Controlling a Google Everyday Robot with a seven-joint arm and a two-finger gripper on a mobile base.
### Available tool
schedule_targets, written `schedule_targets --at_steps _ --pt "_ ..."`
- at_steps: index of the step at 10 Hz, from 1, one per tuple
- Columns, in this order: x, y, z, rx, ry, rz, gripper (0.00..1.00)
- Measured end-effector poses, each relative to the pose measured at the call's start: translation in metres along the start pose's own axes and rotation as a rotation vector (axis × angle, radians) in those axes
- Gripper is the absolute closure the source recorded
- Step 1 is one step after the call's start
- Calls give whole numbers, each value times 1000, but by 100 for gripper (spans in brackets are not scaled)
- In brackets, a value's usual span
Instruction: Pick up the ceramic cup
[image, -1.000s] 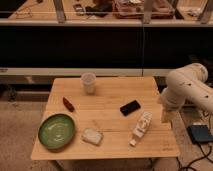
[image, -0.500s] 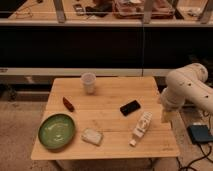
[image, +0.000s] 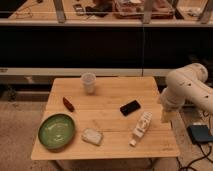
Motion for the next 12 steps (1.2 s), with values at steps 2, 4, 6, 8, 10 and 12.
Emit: schedule_targets --at_steps 2,4,6,8,10,12 --pt "0 0 0 0 0 0 35" --pt "0 0 0 0 0 0 35" --pt "0 0 0 0 0 0 35" --pt "0 0 1 -1 -1 0 35" --pt "0 0 1 -1 -1 0 35" --pt "-2 -12 -3 23 -4 -23 35"
